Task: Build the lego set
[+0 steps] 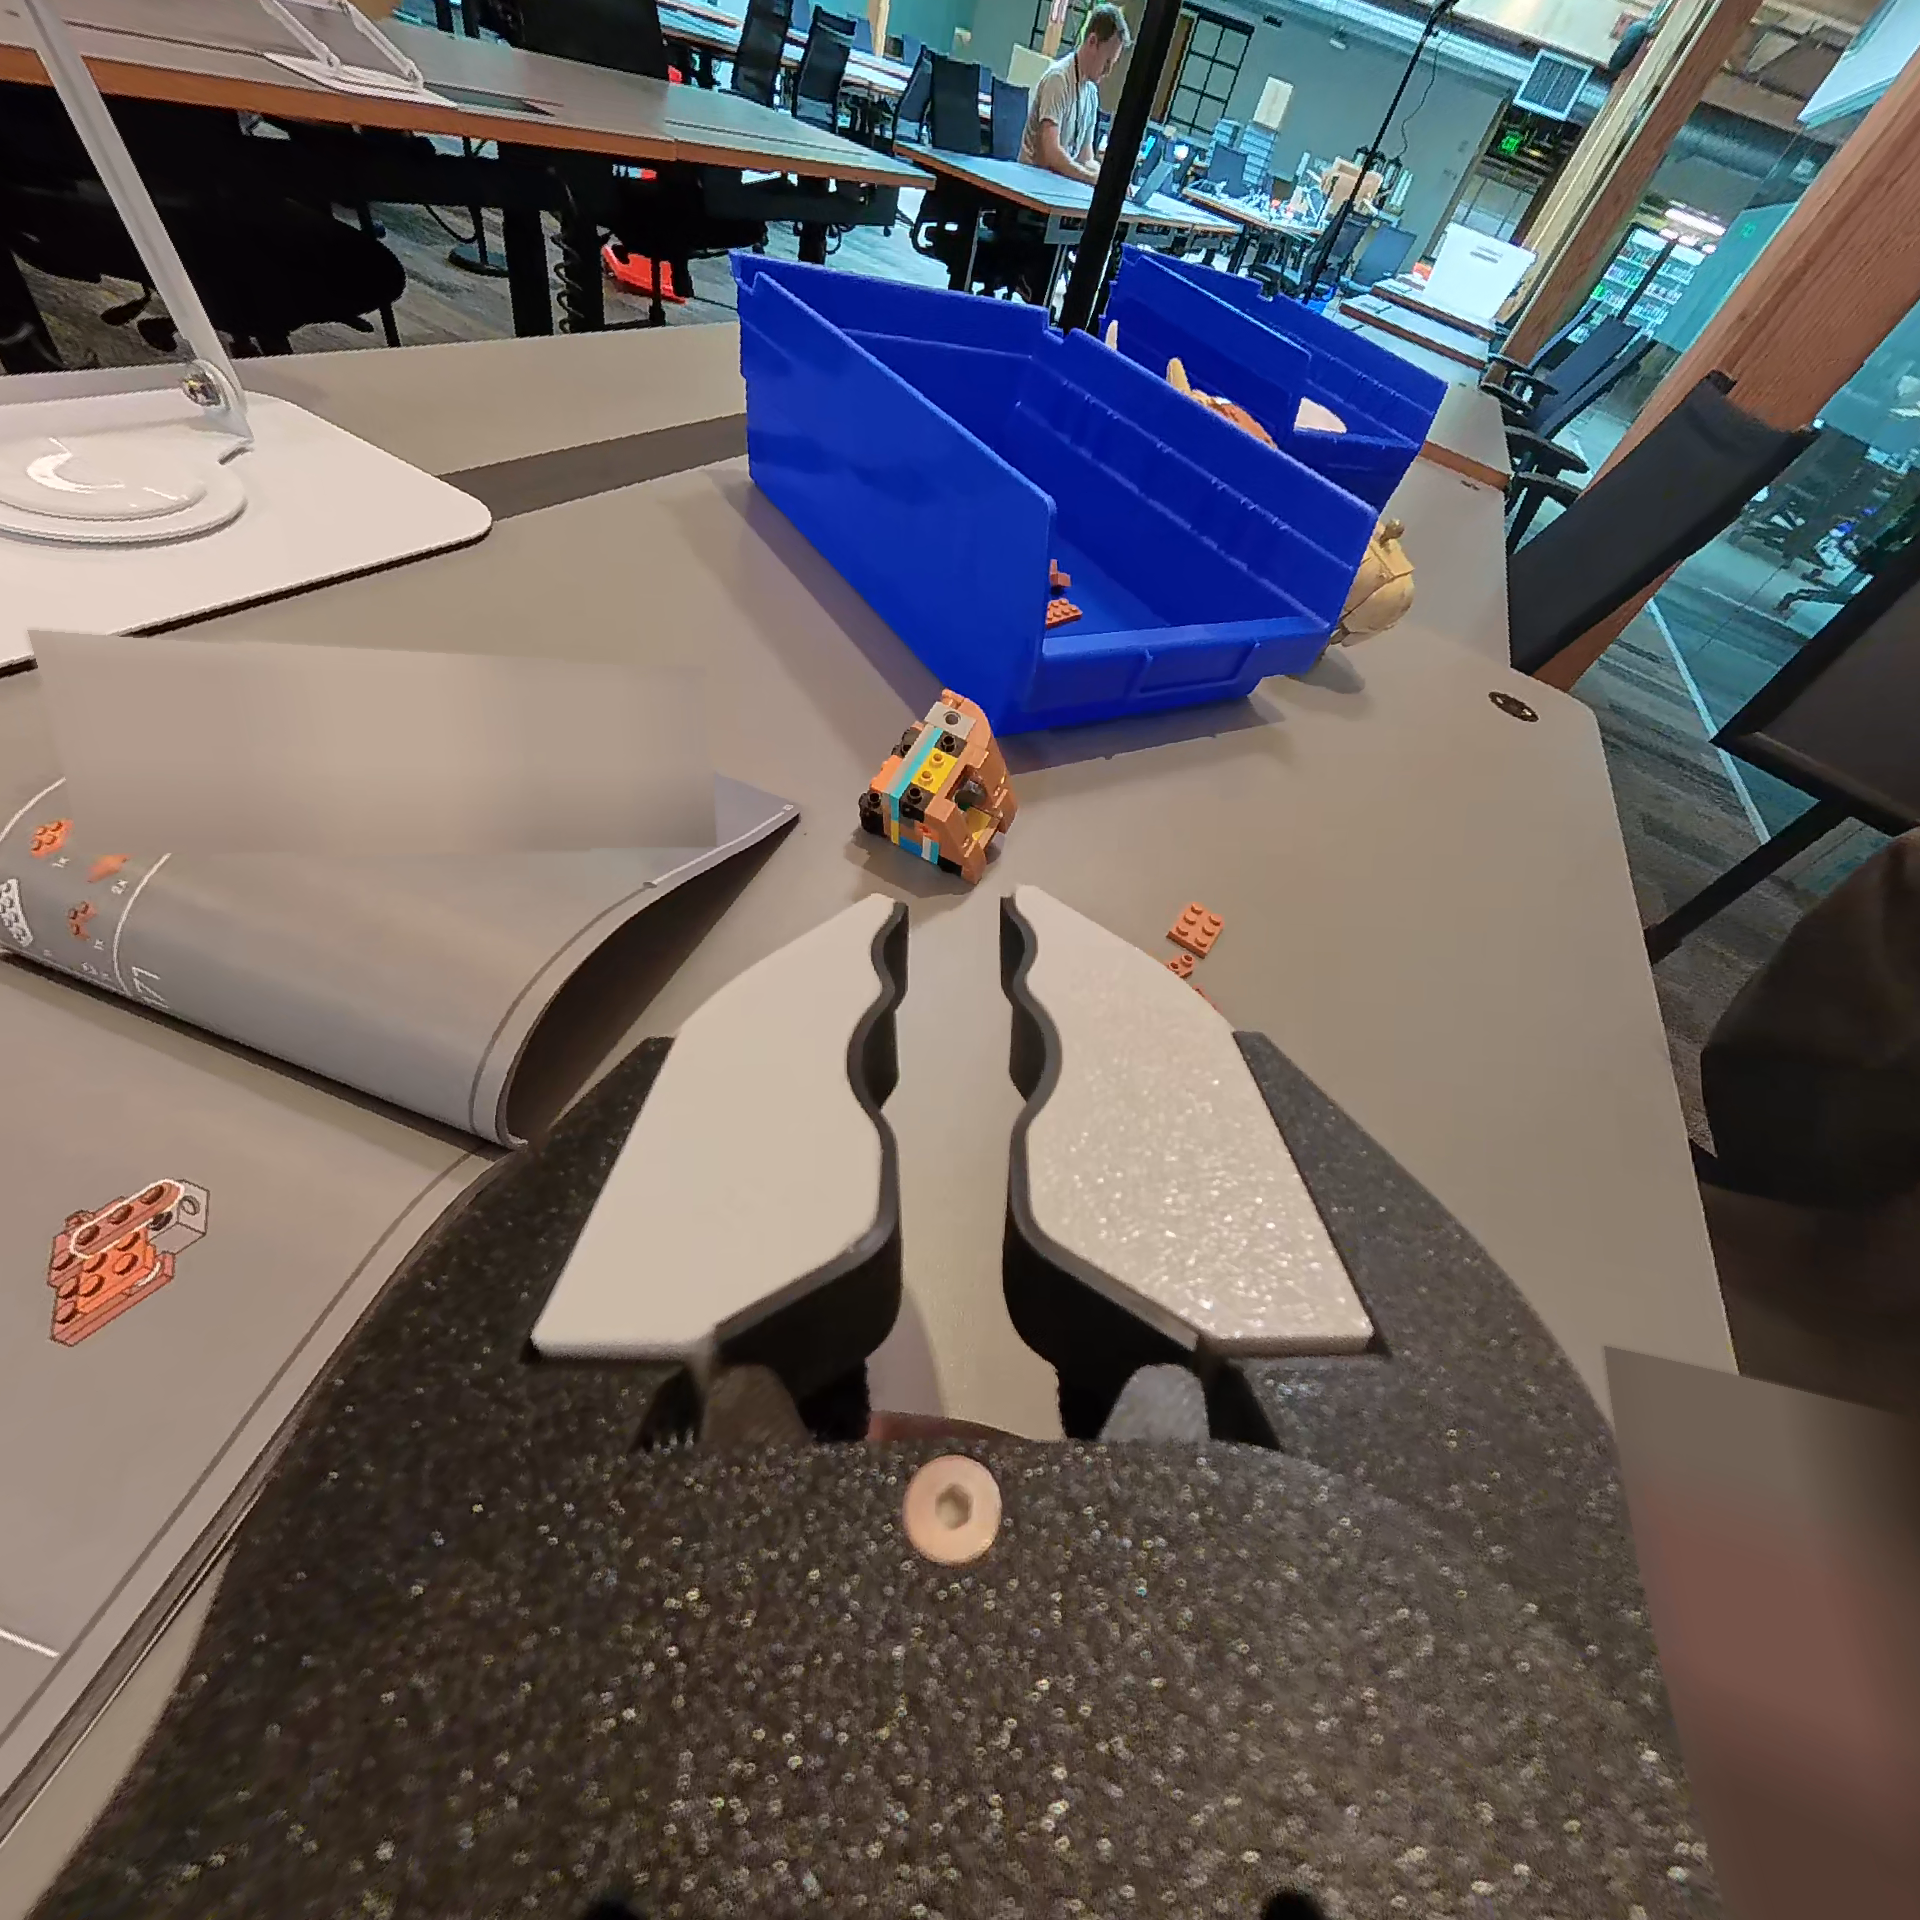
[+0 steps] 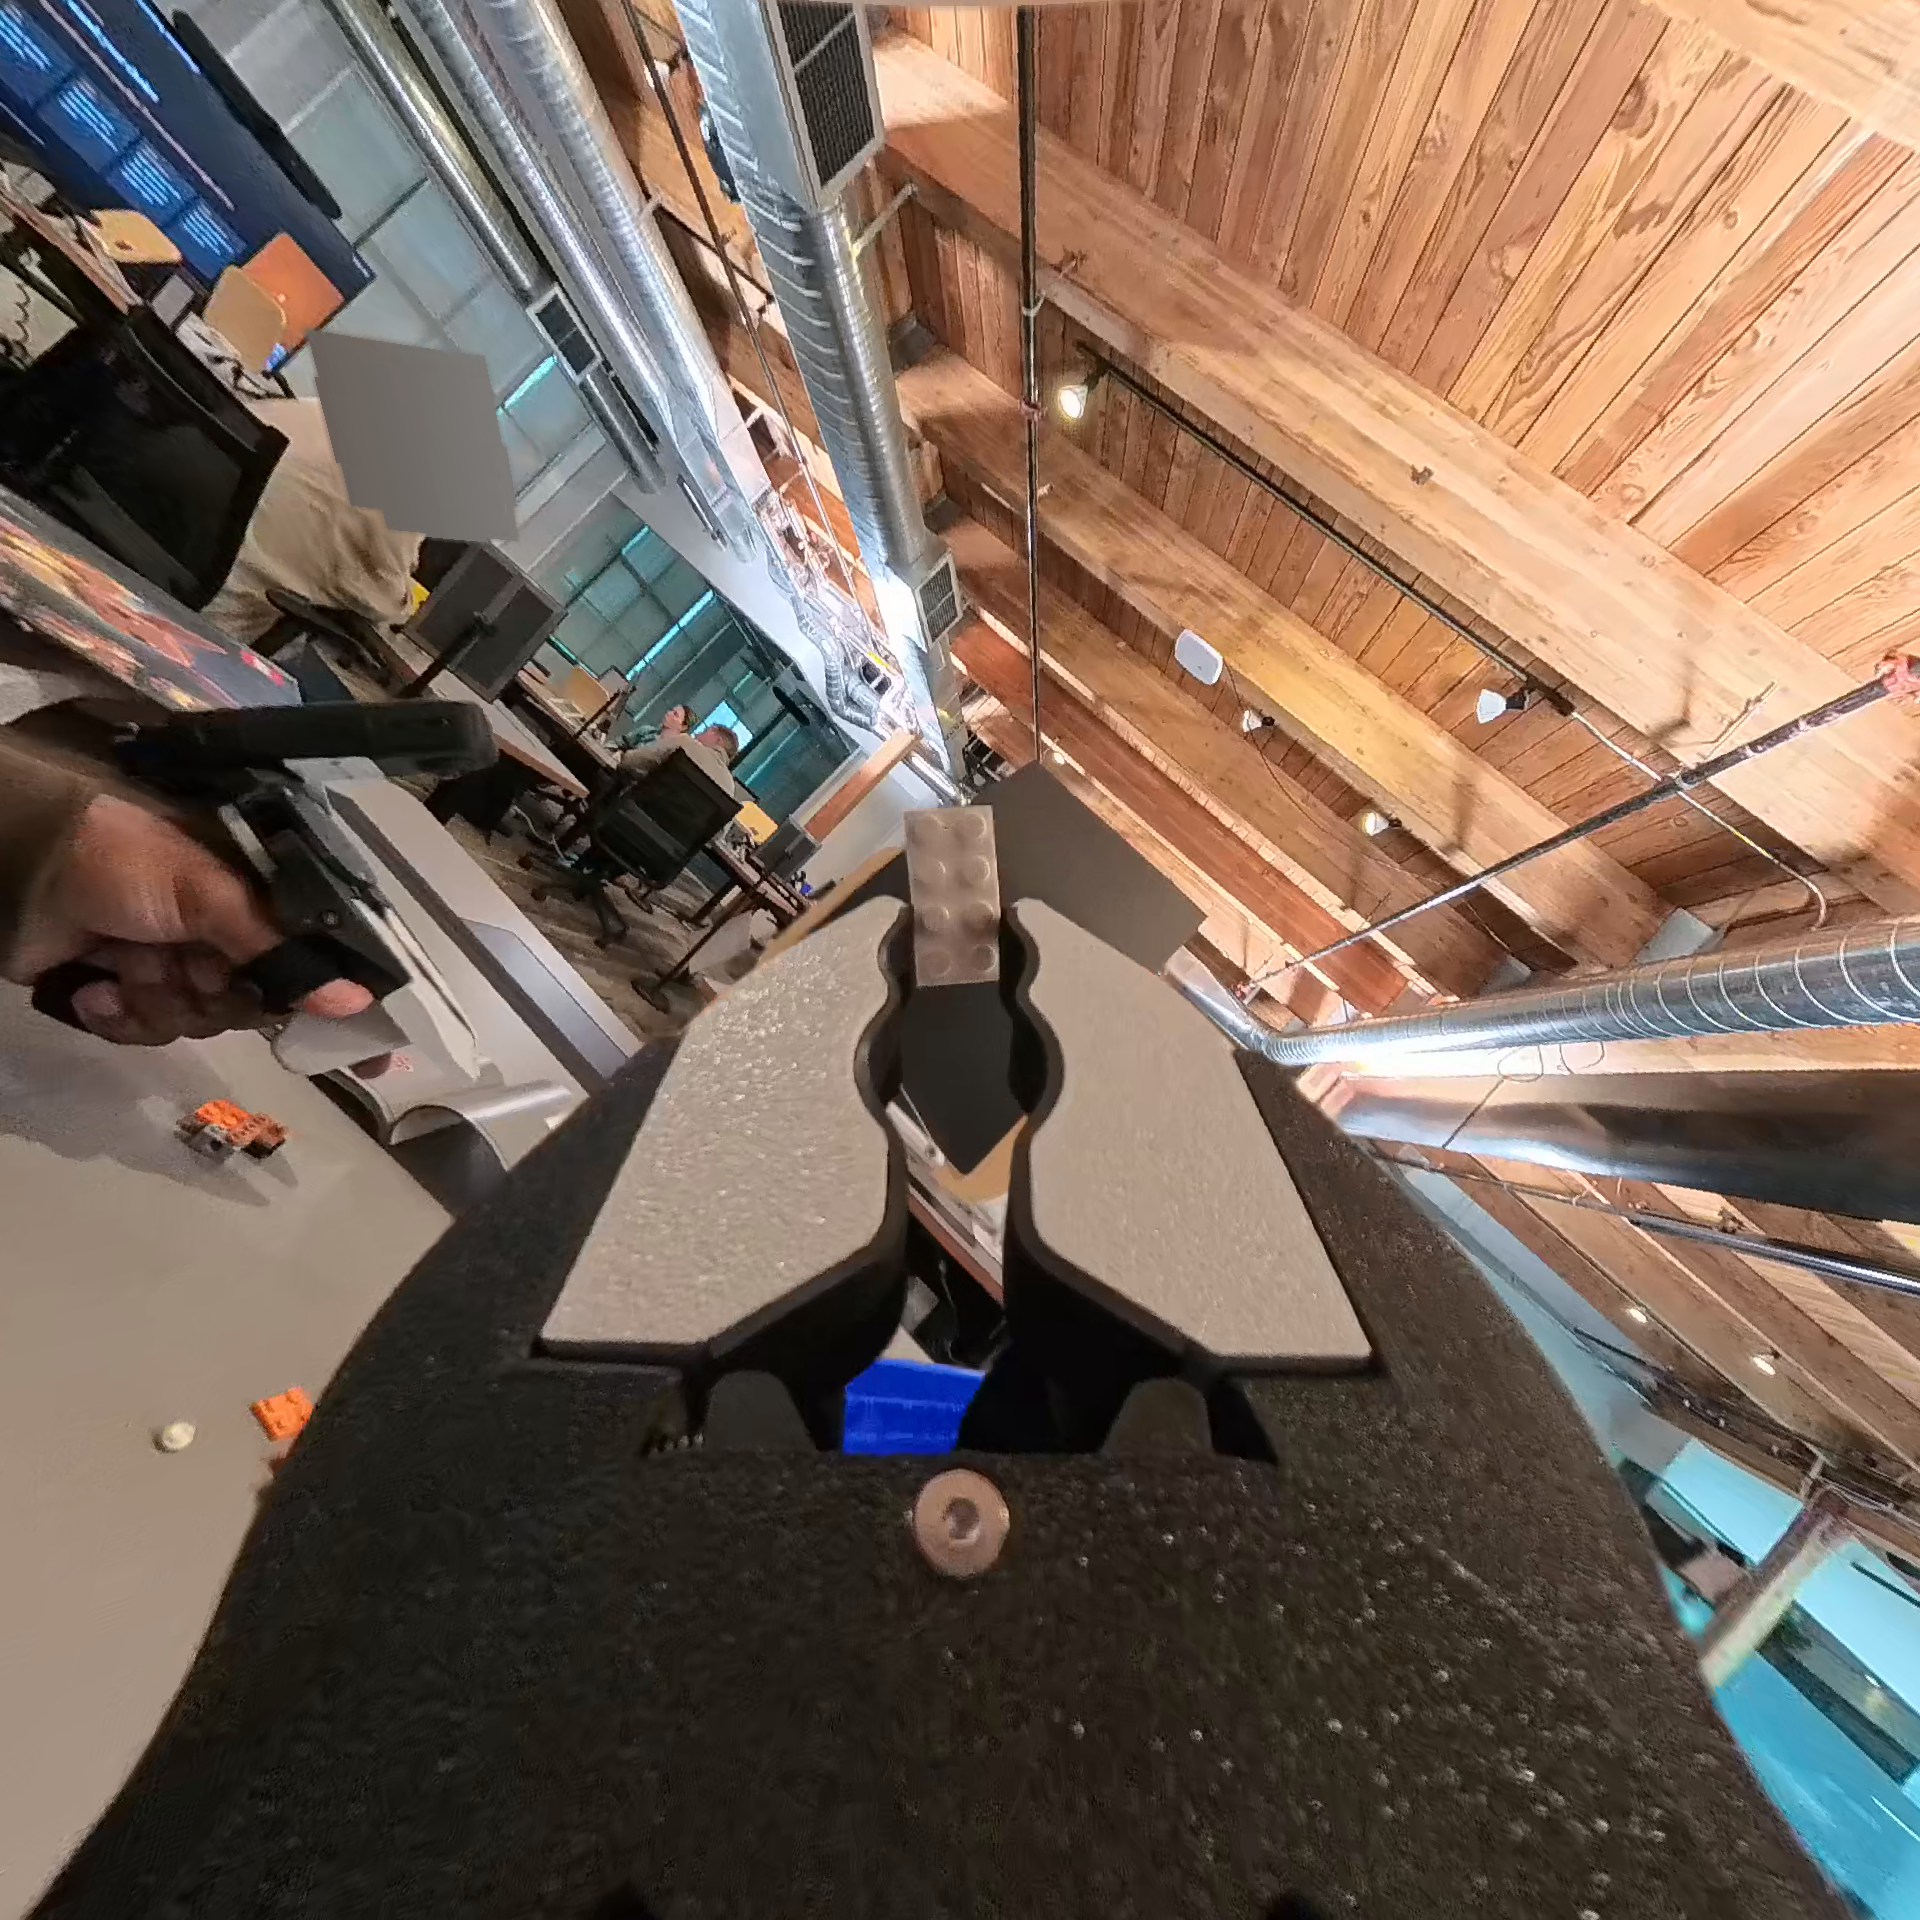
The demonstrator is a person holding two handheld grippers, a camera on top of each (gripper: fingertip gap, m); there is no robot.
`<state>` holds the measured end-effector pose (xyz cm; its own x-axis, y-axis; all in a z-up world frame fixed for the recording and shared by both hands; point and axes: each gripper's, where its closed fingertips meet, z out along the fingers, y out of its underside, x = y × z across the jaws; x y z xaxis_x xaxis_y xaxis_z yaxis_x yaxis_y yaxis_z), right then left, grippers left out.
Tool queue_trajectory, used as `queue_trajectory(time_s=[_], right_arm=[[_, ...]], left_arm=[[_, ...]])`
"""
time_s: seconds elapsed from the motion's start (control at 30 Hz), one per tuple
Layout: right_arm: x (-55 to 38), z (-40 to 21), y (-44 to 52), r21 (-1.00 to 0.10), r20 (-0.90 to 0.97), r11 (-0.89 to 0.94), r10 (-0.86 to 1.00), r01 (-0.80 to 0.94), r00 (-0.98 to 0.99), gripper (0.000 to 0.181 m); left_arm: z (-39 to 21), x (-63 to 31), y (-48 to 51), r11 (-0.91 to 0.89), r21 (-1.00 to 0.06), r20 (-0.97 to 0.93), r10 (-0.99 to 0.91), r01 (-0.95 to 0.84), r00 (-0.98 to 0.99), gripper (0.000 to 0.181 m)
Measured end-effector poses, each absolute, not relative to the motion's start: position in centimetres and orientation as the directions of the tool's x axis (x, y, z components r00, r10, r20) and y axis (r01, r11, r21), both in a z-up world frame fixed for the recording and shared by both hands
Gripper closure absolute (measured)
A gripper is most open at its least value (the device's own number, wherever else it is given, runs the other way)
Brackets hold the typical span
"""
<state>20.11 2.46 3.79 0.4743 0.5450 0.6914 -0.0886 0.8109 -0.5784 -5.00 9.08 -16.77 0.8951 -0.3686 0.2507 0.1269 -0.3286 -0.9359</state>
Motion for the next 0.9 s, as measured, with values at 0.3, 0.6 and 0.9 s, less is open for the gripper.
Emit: queue_trajectory(time_s=[0.3,0.6,0.9], right_arm=[[19.9,4.3,-1.2,-0.528,0.712,0.823,0.563,-0.209,0.42,0.166],[19.4,4.1,-1.7,-0.524,0.722,0.825,0.563,-0.214,0.403,0.166],[14.9,-0.4,1.6,-0.538,0.792,0.843,0.514,-0.021,0.329,0.166]], left_arm=[[-16.3,-4.8,9.1,-0.314,-0.941,0.246,-0.376,0.127,0.893,0.164],[-12.6,-2.6,7.9,-0.15,-0.986,0.137,-0.47,0.074,0.872,0.164],[-2.2,11.8,-0.7,0.339,-0.882,-0.457,-0.455,-0.326,0.764,0.165]])
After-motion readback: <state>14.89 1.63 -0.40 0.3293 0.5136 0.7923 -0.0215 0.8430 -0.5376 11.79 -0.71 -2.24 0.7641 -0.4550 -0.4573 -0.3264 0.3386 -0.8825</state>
